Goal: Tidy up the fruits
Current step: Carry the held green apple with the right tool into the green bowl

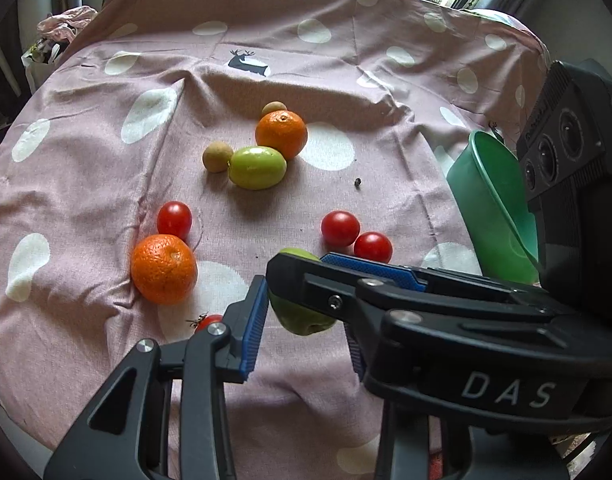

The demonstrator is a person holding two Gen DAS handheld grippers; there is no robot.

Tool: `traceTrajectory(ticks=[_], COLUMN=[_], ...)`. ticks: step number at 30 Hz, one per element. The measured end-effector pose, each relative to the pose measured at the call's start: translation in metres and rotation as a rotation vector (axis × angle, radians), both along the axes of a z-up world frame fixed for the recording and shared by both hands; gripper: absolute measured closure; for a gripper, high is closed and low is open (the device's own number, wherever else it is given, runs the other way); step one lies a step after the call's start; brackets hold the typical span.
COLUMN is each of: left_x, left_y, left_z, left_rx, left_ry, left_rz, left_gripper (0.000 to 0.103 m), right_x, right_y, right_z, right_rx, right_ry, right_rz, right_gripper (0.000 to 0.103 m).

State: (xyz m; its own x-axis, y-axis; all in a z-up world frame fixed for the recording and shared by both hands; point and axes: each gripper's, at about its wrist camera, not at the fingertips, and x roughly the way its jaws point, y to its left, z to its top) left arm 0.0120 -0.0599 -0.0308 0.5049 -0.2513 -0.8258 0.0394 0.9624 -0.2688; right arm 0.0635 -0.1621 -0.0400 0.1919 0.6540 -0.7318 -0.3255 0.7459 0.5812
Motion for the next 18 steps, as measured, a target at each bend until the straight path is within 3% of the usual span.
traceTrajectory(ticks=[8,18], left_x=[-0.001,0.007], left_y=[-0.039,-0.109], left_z=[0.042,0.071], left_rx=[0.052,0.070], left_ry=[-0.166,-0.297], left_rz=[-0.065,-0.228], left_gripper=[0.067,0.067], right_x=[-0.007,-0.020], right_y=[-0.039,-0.113], right_z=[0.042,0.075], right_rx=[0.052,0.061], right_ry=[-0.159,-0.292], right_rz=[-0.085,-0.284], right_gripper=[0.065,0.065])
